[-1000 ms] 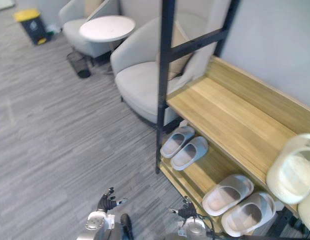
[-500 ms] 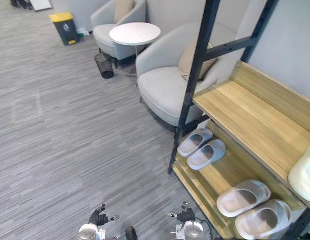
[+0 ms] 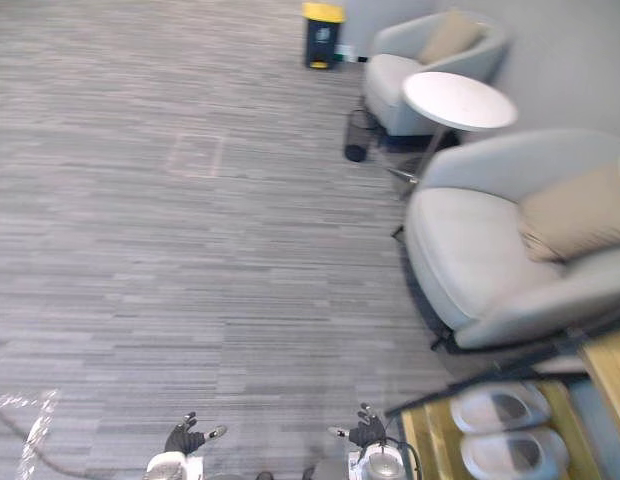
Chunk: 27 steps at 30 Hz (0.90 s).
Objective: Organize the slippers on the shoe rack
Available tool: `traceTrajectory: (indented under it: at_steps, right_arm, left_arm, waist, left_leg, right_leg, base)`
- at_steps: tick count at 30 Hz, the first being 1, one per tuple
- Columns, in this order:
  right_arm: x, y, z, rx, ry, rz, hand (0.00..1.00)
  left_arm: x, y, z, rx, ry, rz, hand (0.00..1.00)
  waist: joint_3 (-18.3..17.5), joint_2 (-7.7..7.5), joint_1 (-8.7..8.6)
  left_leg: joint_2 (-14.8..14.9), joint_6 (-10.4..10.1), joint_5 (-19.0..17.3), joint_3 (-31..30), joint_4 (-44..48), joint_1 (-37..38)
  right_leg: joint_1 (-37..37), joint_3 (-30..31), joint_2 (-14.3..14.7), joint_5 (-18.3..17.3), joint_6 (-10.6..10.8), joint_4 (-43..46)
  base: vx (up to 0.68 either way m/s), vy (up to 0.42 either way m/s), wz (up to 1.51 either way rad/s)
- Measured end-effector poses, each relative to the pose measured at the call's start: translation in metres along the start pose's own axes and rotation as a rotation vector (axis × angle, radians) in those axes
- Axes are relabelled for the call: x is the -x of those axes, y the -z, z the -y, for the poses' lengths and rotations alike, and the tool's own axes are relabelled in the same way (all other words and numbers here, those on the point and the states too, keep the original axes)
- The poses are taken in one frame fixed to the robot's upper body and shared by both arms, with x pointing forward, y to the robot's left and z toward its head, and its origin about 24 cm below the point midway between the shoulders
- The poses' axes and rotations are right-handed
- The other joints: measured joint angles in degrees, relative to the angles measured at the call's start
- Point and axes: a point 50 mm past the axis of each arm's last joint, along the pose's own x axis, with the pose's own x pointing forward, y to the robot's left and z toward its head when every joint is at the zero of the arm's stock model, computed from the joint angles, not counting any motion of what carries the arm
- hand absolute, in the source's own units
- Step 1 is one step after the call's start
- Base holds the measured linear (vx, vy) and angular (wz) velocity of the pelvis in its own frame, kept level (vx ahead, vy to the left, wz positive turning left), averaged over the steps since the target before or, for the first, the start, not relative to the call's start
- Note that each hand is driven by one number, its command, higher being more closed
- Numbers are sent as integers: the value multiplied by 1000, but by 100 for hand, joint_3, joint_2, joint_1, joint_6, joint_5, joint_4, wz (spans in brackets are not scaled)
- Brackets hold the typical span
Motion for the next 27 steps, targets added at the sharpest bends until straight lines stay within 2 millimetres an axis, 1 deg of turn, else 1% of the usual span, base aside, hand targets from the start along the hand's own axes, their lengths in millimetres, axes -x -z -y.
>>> traceTrajectory:
  at_steps: [1,2,3,4,5,6,7,8,9,10,11,12,13,14,15,16,17,18,19,20,21,22,23,24,25,26,27]
  right_arm:
    - [0,-2,-1,-2,-2,6,0]
    - [-1,-7,-8,-16,-16,20,0]
    - [-1,-9,-9,-22,-17,27,0]
    - [-3,-13,-8,-31,-12,41,0]
    - [-5,-16,-4,-32,0,49,0]
    - [-5,-17,-2,-31,6,51,0]
    - [-5,-15,4,-39,24,46,0]
    - [-4,-6,10,-39,40,16,0]
    - [-4,-3,10,-39,39,3,0]
    - [-4,5,8,-38,31,-40,0]
    - [-3,9,8,-38,30,-54,0]
    - [-3,9,8,-39,31,-57,0]
    - [-2,14,9,-39,32,-69,0]
    - [0,19,11,-45,34,-88,0]
    - [0,21,13,-50,36,-95,0]
    - [-1,21,13,-57,39,-95,0]
    - [-1,20,14,-62,42,-92,0]
    - [-1,19,16,-60,45,-84,0]
    - [-1,18,17,-58,47,-80,0]
    - [-2,16,19,-51,51,-67,0]
    - [-2,15,21,-45,57,-60,0]
    - [-2,14,22,-45,59,-57,0]
    - [-2,12,24,-45,63,-44,0]
    - [-3,8,23,-45,61,-31,0]
    - [-3,7,22,-48,58,-27,0]
    - [-4,6,20,-50,55,-25,0]
    - [-4,4,21,-48,57,-17,0]
  left_arm:
    - [0,-1,-1,3,-4,6,0]
    - [0,-2,-3,7,-9,14,0]
    - [1,-3,-4,9,-12,17,0]
    - [0,-4,-3,10,-10,20,0]
    - [-1,-5,-1,6,-1,22,0]
    - [-1,-6,0,3,3,23,0]
    - [-2,-6,3,-6,12,20,0]
    - [-2,-4,4,-13,17,13,0]
    - [-2,-6,3,-19,15,21,0]
    - [-6,-13,-4,-48,6,36,0]
    - [-7,-11,-7,-58,3,26,0]
    - [-7,-9,-7,-59,3,21,0]
    - [-6,-8,-8,-60,2,15,0]
    - [-6,-6,-11,-68,-5,10,0]
    - [-4,-1,-12,-81,-3,-3,0]
    - [-4,1,-13,-95,0,-11,0]
    - [-4,5,-15,-121,2,-28,0]
    - [-4,6,-15,-127,3,-41,0]
    - [-4,7,-15,-126,3,-45,0]
    - [-4,9,-14,-126,4,-52,0]
    - [-4,10,-13,-123,7,-61,0]
    - [-4,11,-13,-122,7,-64,0]
    - [-3,12,-11,-117,9,-67,0]
    - [-3,11,-11,-117,10,-65,0]
    - [-4,10,-11,-117,11,-59,0]
    - [-5,8,-10,-117,11,-54,0]
    - [-5,8,-10,-110,10,-56,0]
  waist:
    - [17,-35,36]
    - [56,-109,71]
    - [40,-136,74]
    - [35,-161,78]
    - [32,-167,83]
    - [31,-164,80]
    - [27,-147,79]
    - [-19,-26,79]
    - [-7,-73,93]
    - [3,-398,87]
    - [-8,-457,58]
    - [-8,-463,43]
    - [-5,-479,42]
    - [11,-522,32]
    - [18,-519,-17]
    - [25,-513,-91]
    - [36,-501,-147]
    - [30,-497,-188]
    - [26,-488,-198]
    - [41,-459,-220]
    - [55,-438,-251]
    - [59,-433,-267]
    - [73,-410,-318]
    - [80,-401,-417]
    - [79,-421,-468]
    - [99,-449,-482]
    - [122,-409,-517]
  left_leg:
    - [208,7,-111,164,117,-13]
    - [487,-117,-212,314,38,-23]
    - [567,-150,-234,392,-129,-53]
    - [666,-155,-231,481,-647,-135]
    - [674,-147,-113,631,-1588,-201]
    - [666,-148,21,742,-2007,-201]
    - [642,-81,564,1093,-3032,-194]
    - [647,151,1275,1266,-3613,-199]
    - [627,165,1334,1269,-3576,-194]
    - [328,218,1063,1335,-3525,-162]
    - [192,268,933,1329,-3553,-98]
    - [137,291,876,1339,-3568,-45]
    - [12,368,747,1325,-3609,166]
    - [-164,384,607,1253,-3739,535]
    - [-269,405,510,1135,-3870,894]
    - [-313,412,446,1026,-3932,1085]
    - [-367,436,377,895,-4031,1339]
    - [-390,497,311,724,-4229,1694]
    - [-389,504,268,645,-4314,1812]
    - [-341,496,228,495,-4528,2108]
    - [-306,488,175,329,-4648,2321]
    - [-298,478,145,271,-4689,2407]
    - [-262,405,62,139,-4784,2636]
    - [-239,338,-47,7,-4885,2802]
    - [-254,276,-120,-58,-4978,2937]
    - [-294,218,-201,-105,-5074,3116]
    - [-251,142,-355,-218,-5161,3377]
  right_leg:
    - [167,20,-14,-44,-23,-49]
    - [429,31,-110,-96,-34,-145]
    - [521,19,-184,-137,0,-181]
    - [633,9,-317,-210,61,-264]
    - [666,-18,-460,-255,134,-322]
    - [697,-52,-503,-259,142,-376]
    - [821,-182,-564,-307,223,-500]
    - [923,-240,-516,-464,386,-552]
    - [937,-234,-540,-522,408,-547]
    - [1008,-250,-833,-702,492,-468]
    - [896,-200,-949,-686,467,-104]
    - [831,-166,-998,-680,465,133]
    - [595,-39,-1108,-667,486,986]
    - [298,112,-1240,-407,832,2093]
    - [-36,222,-1287,171,1109,3089]
    - [-236,282,-1270,439,1270,3689]
    - [-508,252,-1232,286,1131,4370]
    - [-892,78,-1163,-2,850,4891]
    - [-1041,4,-1092,-72,774,4953]
    - [-1488,-129,-886,-324,618,4781]
    - [-1826,-248,-731,-493,550,4262]
    - [-1932,-273,-684,-507,563,4012]
    - [-2159,-317,-522,-426,555,2992]
    - [-2261,-320,-415,-70,581,1690]
    - [-2239,-303,-397,268,634,747]
    - [-2264,-282,-390,495,661,152]
    - [-2294,-211,-343,1060,546,183]
  base:
    - [426,8,22]
    - [283,-14,10]
    - [326,21,12]
    - [317,80,9]
    - [317,80,11]
    - [324,166,28]
    - [342,205,45]
    - [403,252,40]
    - [360,190,39]
    - [380,179,27]
    - [401,182,33]
    - [423,235,22]
    - [439,252,21]
    - [534,307,28]
    - [448,238,34]
    - [461,199,50]
    - [475,134,67]
    - [468,113,64]
    - [450,81,72]
    - [533,41,74]
    - [444,24,73]
    - [476,-15,67]
    - [417,-43,63]
    - [646,-94,73]
    - [690,-152,64]
    - [743,-209,56]
    - [514,-158,42]
